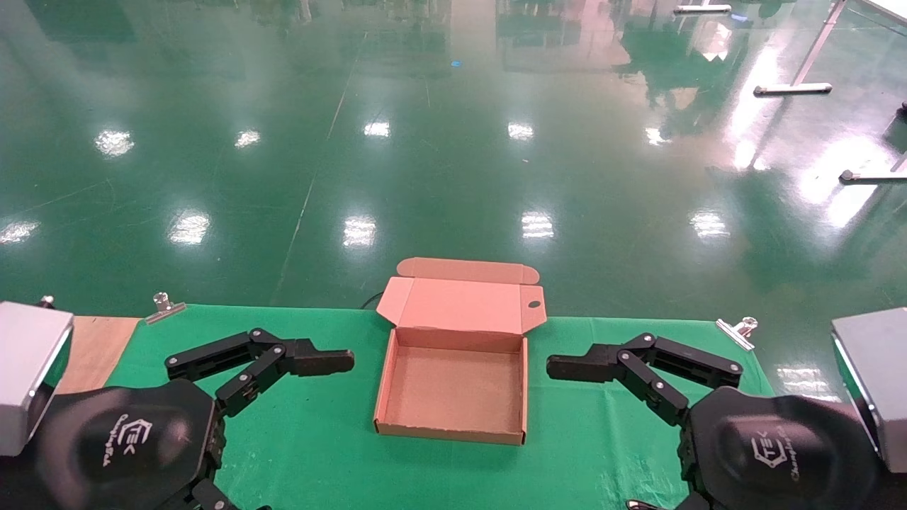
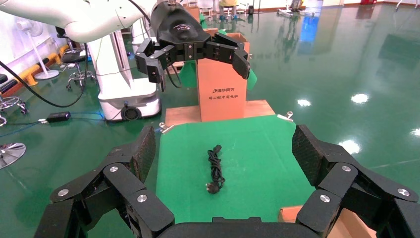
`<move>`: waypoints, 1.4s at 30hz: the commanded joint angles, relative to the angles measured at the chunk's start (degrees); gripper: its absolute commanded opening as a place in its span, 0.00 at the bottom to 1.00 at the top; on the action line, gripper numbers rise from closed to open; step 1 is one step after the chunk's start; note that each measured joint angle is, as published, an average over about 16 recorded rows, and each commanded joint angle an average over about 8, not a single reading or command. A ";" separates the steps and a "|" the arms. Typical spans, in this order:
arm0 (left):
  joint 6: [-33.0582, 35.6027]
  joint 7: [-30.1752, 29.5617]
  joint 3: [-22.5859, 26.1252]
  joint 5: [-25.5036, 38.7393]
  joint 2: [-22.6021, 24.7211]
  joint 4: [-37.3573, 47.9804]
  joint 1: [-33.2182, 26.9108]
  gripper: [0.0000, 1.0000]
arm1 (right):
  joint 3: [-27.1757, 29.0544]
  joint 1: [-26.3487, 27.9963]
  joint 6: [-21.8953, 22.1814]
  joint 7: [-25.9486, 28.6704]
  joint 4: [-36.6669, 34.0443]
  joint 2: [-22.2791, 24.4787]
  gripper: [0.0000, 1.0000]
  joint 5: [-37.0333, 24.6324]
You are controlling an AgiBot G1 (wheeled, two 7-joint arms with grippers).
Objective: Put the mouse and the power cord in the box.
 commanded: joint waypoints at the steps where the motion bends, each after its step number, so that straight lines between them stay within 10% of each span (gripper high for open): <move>1: 0.00 0.00 0.00 0.00 0.00 0.00 0.00 1.00 | 0.00 0.00 0.00 0.00 0.00 0.00 1.00 0.00; 42: 0.00 0.00 0.00 0.00 0.00 0.00 0.00 1.00 | 0.00 0.00 0.00 0.00 0.00 0.00 1.00 0.00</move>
